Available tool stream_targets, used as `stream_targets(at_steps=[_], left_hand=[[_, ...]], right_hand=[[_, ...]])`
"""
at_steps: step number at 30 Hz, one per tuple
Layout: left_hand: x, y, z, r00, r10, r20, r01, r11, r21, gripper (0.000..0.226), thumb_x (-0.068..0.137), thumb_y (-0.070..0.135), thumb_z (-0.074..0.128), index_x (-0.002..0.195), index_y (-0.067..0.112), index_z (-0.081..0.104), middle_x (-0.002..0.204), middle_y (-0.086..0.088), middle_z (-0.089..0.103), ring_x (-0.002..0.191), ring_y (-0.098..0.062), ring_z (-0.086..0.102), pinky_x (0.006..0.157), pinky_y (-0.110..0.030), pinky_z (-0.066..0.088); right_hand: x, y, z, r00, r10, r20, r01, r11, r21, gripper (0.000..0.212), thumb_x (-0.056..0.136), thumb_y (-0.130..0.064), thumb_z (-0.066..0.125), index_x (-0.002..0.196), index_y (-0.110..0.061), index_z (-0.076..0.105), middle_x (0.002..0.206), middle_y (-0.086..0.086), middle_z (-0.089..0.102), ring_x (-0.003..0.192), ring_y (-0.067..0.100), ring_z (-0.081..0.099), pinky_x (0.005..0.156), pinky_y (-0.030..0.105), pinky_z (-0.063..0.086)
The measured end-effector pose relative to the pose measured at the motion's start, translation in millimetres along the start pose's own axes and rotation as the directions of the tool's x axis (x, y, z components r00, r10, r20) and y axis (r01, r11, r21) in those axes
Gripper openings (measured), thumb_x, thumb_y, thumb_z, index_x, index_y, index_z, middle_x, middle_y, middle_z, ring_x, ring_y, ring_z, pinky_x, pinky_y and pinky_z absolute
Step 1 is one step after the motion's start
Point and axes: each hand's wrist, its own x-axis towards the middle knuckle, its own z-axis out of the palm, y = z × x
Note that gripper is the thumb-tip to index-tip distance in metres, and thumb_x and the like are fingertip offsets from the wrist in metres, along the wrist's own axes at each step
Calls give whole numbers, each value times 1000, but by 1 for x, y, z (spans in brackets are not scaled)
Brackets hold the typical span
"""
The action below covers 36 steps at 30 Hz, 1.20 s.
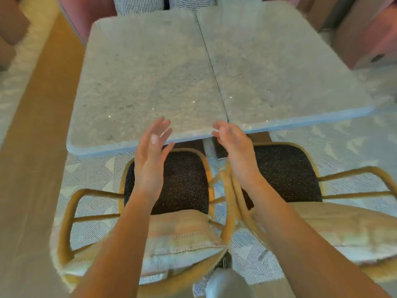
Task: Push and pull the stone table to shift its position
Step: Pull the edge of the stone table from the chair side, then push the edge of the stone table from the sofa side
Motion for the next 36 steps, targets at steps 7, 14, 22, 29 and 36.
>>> stream_targets(at_steps=[7, 14, 22, 29, 36], left_hand=[[-45, 93, 47, 929, 213, 303, -219, 976, -14, 71, 84, 84, 63, 139, 39, 63, 153, 3, 63, 148, -24, 56, 120, -48, 47], [-92, 119, 72, 819, 214, 532, -200, 976, -85, 76, 81, 81, 70, 141, 35, 60, 152, 4, 62, 143, -28, 59, 117, -48, 51], [-169, 123, 140, 603, 237, 762, -99, 970, -223, 66, 81, 81, 70, 135, 45, 64, 148, 6, 65, 143, -22, 60, 115, -43, 52], [-253, 130, 229, 387, 231, 893, 3, 968, -251, 79, 75, 84, 70, 138, 38, 61, 143, 6, 68, 138, -24, 65, 116, -49, 51], [-347, 123, 314, 171, 211, 962, 83, 970, -227, 90, 74, 83, 73, 141, 26, 56, 143, 0, 67, 138, -25, 65, 116, -47, 51]], right_hand=[[-91, -87, -35, 944, -318, -92, 306, 944, -120, 68, 90, -56, 53, 142, -12, 58, 142, -2, 64, 132, 7, 61, 103, 10, 46], [-191, -106, -58, 873, -384, -299, 342, 921, -185, 59, 94, -50, 56, 141, -13, 59, 143, 3, 65, 135, 13, 62, 112, 24, 48], [-321, -115, -103, 724, -431, -538, 317, 902, -295, 84, 87, -75, 62, 141, -11, 57, 146, 7, 63, 136, 17, 62, 114, 30, 49], [-427, -117, -162, 473, -478, -740, 277, 878, -390, 68, 88, -78, 60, 134, -28, 59, 139, 3, 66, 133, 22, 64, 113, 36, 50], [-513, -111, -229, 340, -454, -824, 207, 890, -405, 91, 85, -79, 61, 144, -11, 50, 146, 17, 61, 135, 21, 63, 114, 31, 48]])
